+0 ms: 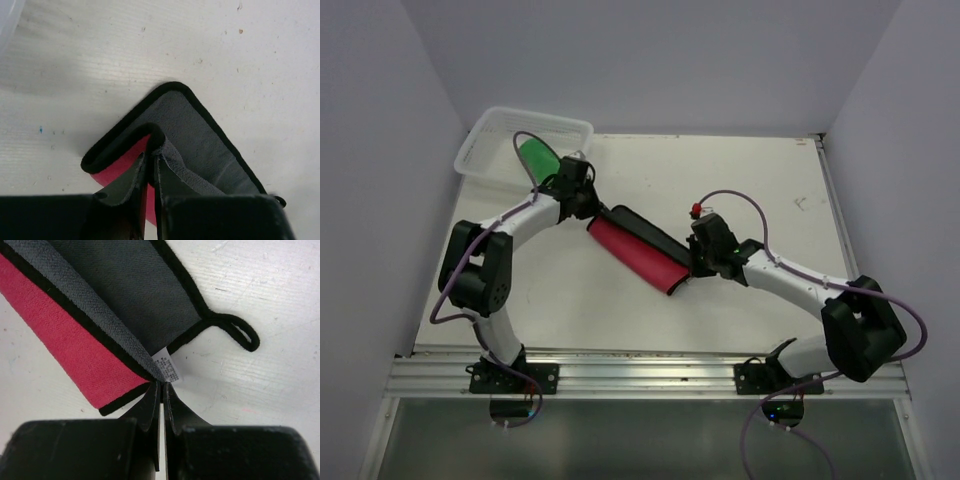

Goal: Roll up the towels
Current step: Fold the towel

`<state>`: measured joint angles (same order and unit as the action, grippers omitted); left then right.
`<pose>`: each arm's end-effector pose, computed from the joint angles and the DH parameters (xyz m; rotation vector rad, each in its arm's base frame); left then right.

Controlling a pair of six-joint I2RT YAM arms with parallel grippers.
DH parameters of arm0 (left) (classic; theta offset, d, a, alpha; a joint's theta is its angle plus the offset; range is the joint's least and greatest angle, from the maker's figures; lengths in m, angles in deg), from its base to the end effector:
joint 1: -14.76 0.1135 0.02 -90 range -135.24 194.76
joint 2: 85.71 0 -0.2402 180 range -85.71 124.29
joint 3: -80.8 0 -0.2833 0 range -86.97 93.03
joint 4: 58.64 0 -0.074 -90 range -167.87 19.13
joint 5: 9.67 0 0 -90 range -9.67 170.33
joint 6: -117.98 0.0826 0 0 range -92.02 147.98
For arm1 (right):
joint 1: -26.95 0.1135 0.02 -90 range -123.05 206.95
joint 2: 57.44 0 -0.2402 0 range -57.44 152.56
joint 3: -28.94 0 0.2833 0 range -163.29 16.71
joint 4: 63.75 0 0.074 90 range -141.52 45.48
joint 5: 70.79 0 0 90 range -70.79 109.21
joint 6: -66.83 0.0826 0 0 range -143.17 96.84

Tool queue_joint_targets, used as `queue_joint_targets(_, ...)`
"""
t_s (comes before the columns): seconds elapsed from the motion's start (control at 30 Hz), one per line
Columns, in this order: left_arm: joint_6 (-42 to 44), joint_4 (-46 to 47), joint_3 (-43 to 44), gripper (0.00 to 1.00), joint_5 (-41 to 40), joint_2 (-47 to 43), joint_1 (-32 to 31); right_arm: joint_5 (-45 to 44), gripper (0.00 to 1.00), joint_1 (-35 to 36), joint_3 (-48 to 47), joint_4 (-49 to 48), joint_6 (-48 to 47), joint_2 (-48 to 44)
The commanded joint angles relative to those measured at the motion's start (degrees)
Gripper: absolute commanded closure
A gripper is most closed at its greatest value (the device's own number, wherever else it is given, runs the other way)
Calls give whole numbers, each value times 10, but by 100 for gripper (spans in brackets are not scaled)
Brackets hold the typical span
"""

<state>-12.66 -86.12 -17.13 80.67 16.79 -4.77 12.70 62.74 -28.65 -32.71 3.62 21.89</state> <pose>0.4168 -0.1484 0.1329 -0.4489 2.4247 -0.4820 0.2757 0.1872 0.1203 -0.1491 2.5074 0.3172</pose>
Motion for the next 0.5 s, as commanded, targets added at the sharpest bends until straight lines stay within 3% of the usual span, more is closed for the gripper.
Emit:
queue_joint_targets(0.0,23,28,36,88,-40,15,1,-18,100,-11,-18,-3,-6,12)
queue_joint_targets(0.13,22,27,41,88,-45,29,1,-12,100,-21,-20,-12,-5,26)
queue_joint_targets(0.47,28,38,44,50,-47,39,1,10,100,-43,-27,-54,-11,71)
